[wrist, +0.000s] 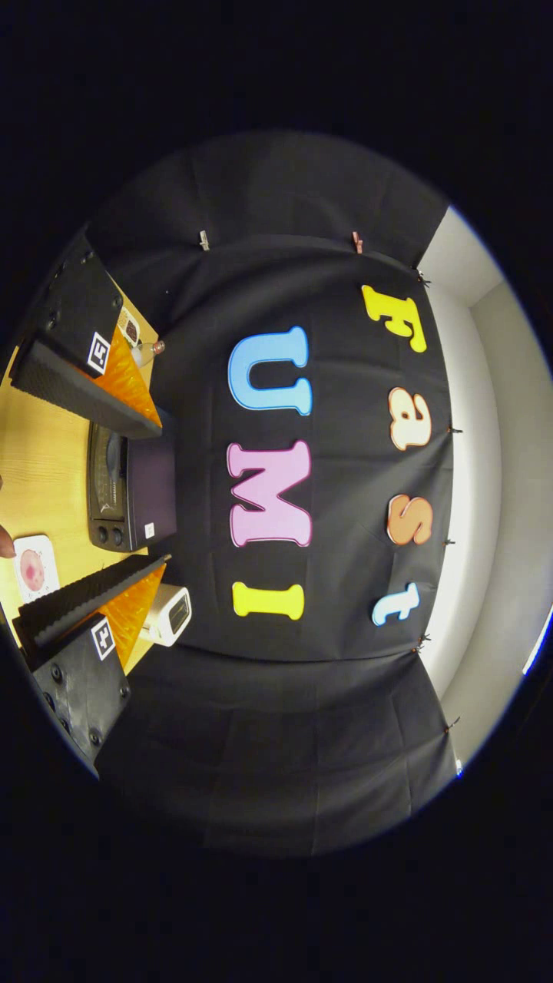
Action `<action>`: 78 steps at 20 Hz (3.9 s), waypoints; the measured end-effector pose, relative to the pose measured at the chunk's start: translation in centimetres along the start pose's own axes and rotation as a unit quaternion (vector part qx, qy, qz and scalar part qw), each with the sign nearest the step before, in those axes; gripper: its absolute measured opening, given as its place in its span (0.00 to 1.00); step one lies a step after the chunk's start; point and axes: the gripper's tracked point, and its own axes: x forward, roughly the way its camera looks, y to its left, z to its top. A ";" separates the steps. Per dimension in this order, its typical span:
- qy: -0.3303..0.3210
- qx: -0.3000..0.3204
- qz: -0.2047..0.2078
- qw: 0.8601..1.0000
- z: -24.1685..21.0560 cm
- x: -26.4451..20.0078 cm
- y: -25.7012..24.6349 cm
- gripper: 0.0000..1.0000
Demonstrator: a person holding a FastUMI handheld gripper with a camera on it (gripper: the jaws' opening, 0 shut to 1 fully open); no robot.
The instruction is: Open the toaster oven, put the food inside, and close the toaster oven door.
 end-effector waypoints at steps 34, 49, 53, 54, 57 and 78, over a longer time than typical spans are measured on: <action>0.218 -0.006 -0.014 0.976 -26.4 18.5 6.1 1.00; 0.347 0.001 -0.003 0.938 -35.5 9.4 5.7 1.00; 0.363 0.010 0.003 0.932 -34.2 7.4 4.6 1.00; 0.372 0.010 0.007 0.928 -33.7 6.6 4.0 1.00; 0.407 0.009 0.023 0.913 -32.5 4.2 1.6 1.00; 0.609 0.068 0.009 0.790 -38.8 1.0 -23.2 0.99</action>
